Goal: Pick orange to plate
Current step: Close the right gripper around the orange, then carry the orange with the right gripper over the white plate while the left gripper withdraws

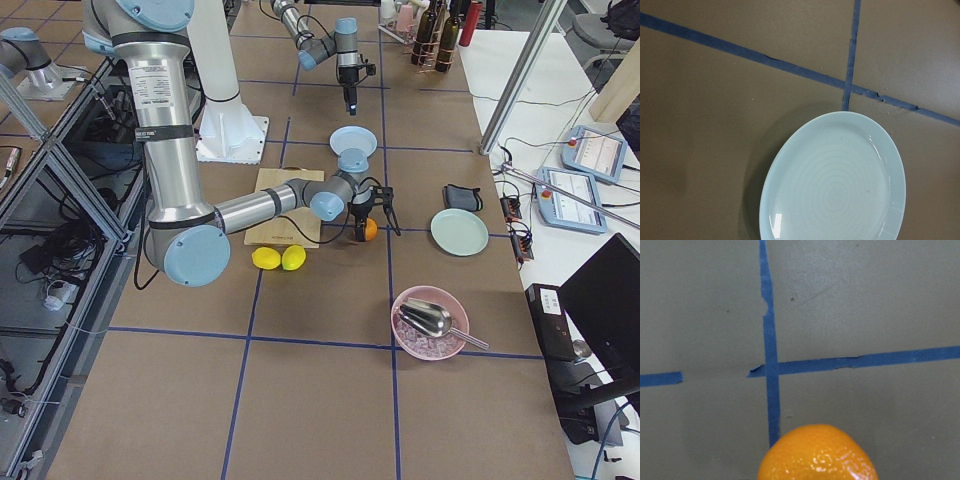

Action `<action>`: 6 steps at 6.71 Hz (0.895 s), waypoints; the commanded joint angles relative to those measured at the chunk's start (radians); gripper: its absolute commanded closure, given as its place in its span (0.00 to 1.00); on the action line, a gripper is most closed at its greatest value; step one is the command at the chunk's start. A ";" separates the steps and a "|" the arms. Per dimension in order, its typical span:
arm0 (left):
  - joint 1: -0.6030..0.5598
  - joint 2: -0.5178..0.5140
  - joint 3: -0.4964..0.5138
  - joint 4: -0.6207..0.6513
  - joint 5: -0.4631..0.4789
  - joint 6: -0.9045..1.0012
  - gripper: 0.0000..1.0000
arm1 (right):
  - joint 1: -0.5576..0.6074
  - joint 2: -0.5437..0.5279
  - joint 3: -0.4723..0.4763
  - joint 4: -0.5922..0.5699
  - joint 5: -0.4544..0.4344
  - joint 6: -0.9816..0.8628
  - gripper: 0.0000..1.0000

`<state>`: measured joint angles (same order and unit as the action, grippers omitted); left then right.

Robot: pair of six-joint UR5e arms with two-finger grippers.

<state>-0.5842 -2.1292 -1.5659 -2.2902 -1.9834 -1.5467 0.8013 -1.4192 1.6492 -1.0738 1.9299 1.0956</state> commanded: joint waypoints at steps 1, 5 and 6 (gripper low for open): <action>0.001 0.000 -0.008 0.000 0.000 -0.006 0.01 | -0.004 0.002 -0.009 0.000 -0.011 0.003 0.44; -0.020 0.075 -0.197 0.003 -0.002 -0.007 0.01 | -0.026 0.179 0.063 -0.116 -0.002 0.176 1.00; -0.054 0.137 -0.280 0.002 -0.015 0.000 0.01 | -0.107 0.309 0.054 -0.208 -0.026 0.288 1.00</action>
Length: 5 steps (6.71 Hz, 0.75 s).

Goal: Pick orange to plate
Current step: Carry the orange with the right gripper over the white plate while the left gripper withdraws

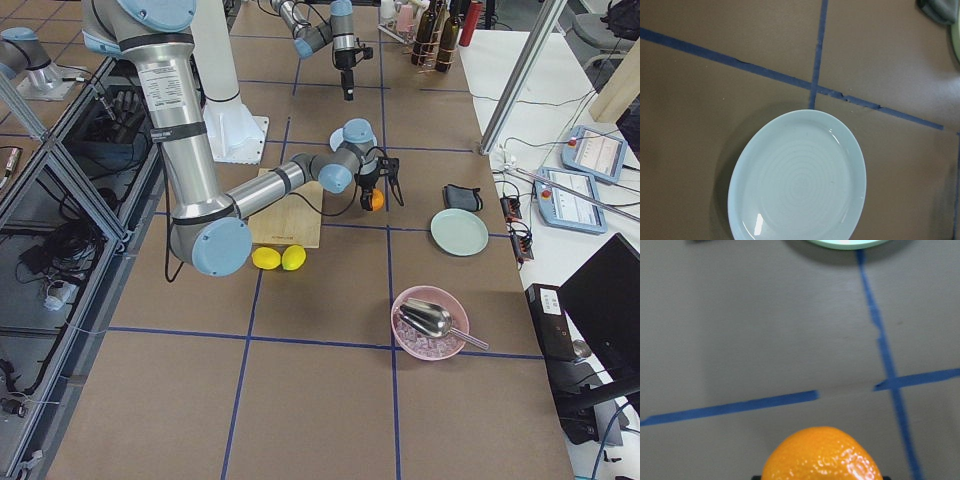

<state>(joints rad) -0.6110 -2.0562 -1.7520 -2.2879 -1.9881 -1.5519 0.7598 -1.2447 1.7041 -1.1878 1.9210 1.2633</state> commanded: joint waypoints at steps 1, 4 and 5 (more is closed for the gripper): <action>-0.053 0.106 -0.150 -0.002 -0.012 0.010 0.01 | -0.147 0.207 -0.006 -0.122 -0.095 0.195 1.00; -0.116 0.279 -0.233 -0.068 -0.070 0.012 0.01 | -0.241 0.394 -0.163 -0.115 -0.160 0.266 1.00; -0.116 0.281 -0.231 -0.068 -0.070 0.012 0.01 | -0.270 0.410 -0.197 -0.115 -0.181 0.268 1.00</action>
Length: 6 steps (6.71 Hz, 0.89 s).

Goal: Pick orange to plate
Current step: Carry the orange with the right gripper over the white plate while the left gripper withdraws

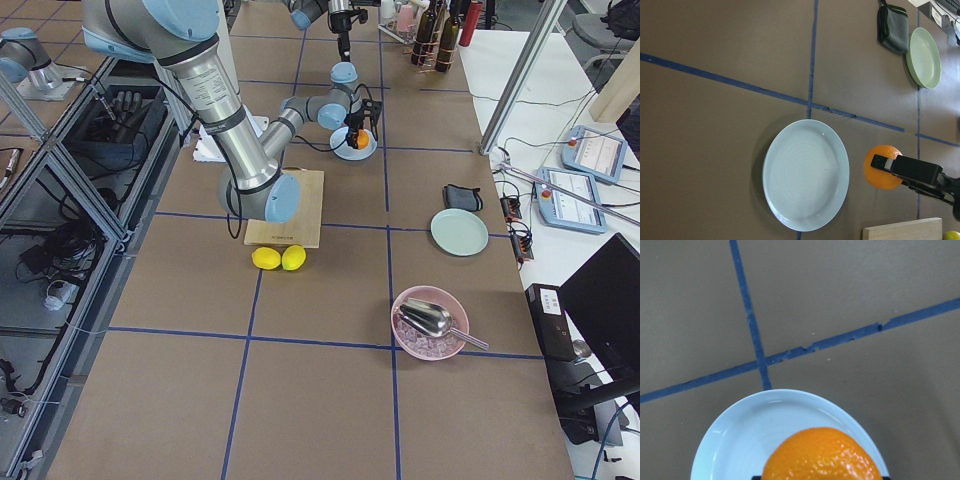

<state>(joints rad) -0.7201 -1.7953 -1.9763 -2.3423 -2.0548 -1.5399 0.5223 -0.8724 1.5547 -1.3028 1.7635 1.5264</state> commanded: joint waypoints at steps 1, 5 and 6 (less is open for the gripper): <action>-0.005 0.020 -0.001 -0.014 -0.004 0.000 0.01 | -0.044 0.043 -0.050 0.000 -0.032 0.004 1.00; -0.001 0.007 0.010 -0.014 0.005 -0.002 0.00 | -0.048 0.096 -0.137 -0.004 -0.055 -0.006 0.01; -0.001 0.005 0.010 -0.014 0.005 -0.002 0.00 | -0.047 0.093 -0.127 -0.010 -0.052 -0.008 0.00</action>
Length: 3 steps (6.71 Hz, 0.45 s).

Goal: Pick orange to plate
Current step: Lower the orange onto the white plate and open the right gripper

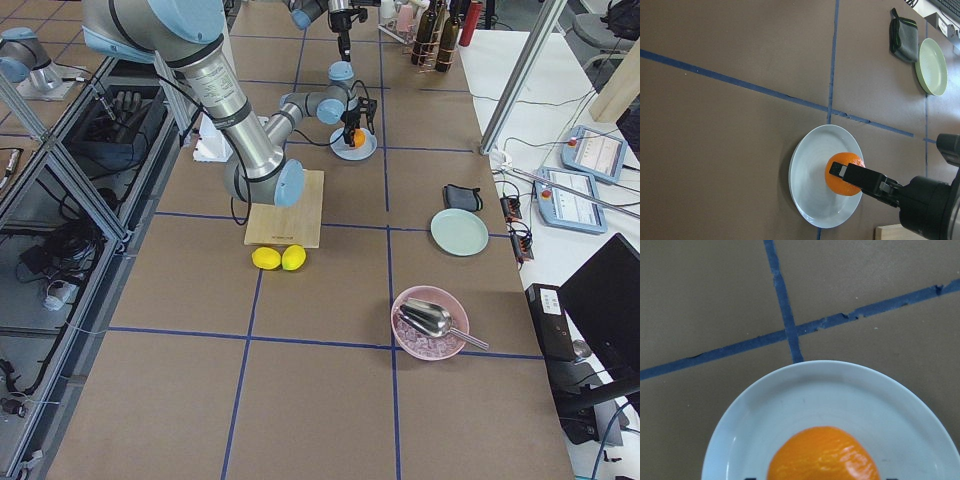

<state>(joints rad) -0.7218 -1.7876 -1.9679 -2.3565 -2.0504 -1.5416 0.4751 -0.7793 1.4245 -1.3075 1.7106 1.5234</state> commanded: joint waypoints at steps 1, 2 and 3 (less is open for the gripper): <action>0.001 -0.001 0.000 0.000 0.001 0.000 0.00 | 0.014 -0.020 0.051 -0.015 0.018 -0.005 0.00; -0.005 0.007 0.001 0.008 -0.004 0.003 0.00 | 0.052 -0.105 0.223 -0.127 0.079 -0.008 0.00; -0.005 0.008 0.015 0.034 -0.004 0.053 0.00 | 0.112 -0.189 0.396 -0.203 0.143 -0.031 0.00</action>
<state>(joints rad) -0.7253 -1.7829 -1.9632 -2.3441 -2.0526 -1.5263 0.5300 -0.8786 1.6358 -1.4195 1.7863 1.5109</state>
